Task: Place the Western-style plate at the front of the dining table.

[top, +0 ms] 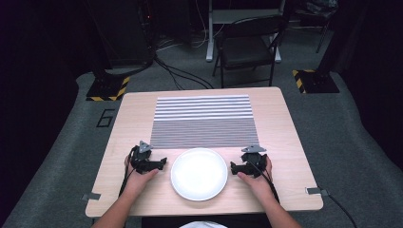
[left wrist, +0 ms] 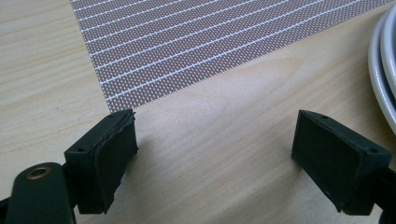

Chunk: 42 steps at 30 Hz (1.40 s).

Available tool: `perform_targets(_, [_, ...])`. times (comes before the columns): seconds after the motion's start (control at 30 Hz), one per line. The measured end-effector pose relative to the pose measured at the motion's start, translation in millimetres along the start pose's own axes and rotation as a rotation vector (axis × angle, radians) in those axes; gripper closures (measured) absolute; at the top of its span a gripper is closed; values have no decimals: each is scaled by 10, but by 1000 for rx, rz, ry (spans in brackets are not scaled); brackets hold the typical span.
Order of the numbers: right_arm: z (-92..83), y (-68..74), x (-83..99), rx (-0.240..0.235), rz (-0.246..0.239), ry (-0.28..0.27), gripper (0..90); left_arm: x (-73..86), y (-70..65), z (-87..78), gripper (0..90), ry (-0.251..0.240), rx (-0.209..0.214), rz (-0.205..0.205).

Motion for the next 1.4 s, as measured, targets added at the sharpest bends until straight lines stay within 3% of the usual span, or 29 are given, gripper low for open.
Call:
perform_targets(0.7, [-1,-6,-13,10,22,-11,73,-6,10,3,149,-7,-8,-6])
perform_targets(1.1, [-32,-22,-20,39,32,-41,205,-6,19,-6,174,-8,-12,-12])
perform_targets(1.4, [-77,-5,-27,38,59,-38,373,-3,65,-52,341,-24,-24,-50])
Point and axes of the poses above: each handheld gripper's, and its own axes: z roughly forward along the jaws, x roughly out of its underside, y roughly to its left, the point moved 8 cm from there along z, roughly forward along the jaws, and after that the axes turned 2 degrees about z, right-handed, at the moved point
